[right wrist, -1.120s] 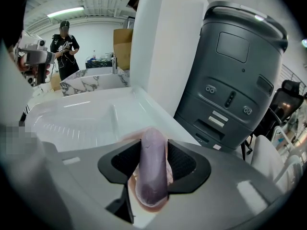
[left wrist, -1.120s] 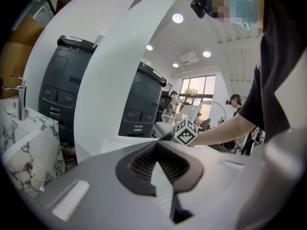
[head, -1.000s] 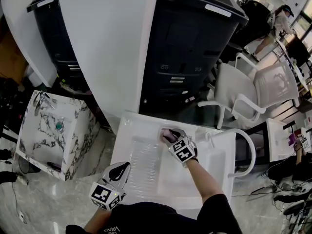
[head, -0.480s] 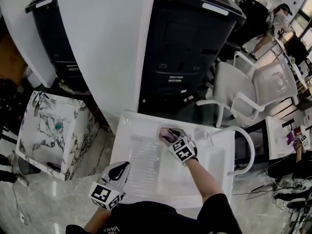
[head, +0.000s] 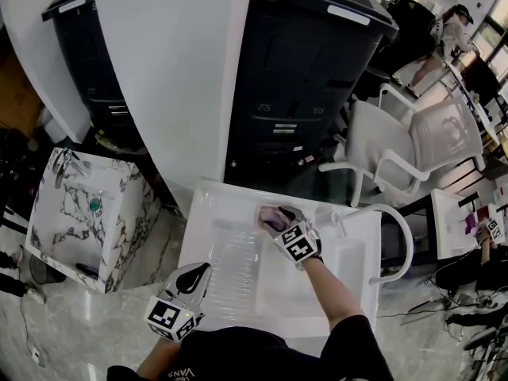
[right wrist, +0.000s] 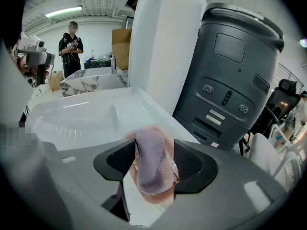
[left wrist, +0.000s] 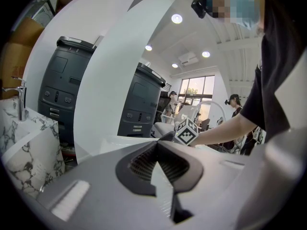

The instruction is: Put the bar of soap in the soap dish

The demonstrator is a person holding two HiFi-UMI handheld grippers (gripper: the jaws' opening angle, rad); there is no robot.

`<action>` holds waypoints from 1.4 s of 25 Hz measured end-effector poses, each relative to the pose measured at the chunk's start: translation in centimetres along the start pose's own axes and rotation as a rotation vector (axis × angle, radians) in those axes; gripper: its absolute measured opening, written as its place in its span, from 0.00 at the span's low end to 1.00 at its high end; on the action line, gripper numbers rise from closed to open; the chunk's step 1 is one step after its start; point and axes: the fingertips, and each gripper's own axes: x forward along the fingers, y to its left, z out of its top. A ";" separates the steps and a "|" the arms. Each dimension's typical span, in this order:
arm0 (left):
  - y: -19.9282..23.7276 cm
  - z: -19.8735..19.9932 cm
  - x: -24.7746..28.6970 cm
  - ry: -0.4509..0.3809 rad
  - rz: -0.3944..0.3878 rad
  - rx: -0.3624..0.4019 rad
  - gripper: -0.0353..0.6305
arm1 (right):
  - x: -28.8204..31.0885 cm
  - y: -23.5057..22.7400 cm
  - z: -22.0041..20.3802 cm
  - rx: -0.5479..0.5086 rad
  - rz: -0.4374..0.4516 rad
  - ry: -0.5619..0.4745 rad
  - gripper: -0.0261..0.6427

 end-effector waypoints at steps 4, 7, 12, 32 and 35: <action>-0.1 0.0 0.0 0.000 0.000 0.001 0.12 | -0.4 -0.1 0.2 0.002 -0.004 0.001 0.37; -0.2 -0.1 0.0 0.000 -0.003 0.002 0.12 | -1.2 -0.3 1.1 0.011 -0.018 -0.023 0.37; -0.6 0.1 0.2 -0.001 -0.010 0.007 0.12 | -2.2 -0.8 1.7 0.038 -0.036 -0.064 0.37; -2.4 0.8 -0.3 -0.015 0.006 0.040 0.12 | -6.2 -1.2 2.9 0.090 -0.132 -0.171 0.33; -2.8 1.2 -0.2 -0.021 0.011 0.046 0.12 | -7.4 -1.1 3.2 0.097 -0.151 -0.212 0.18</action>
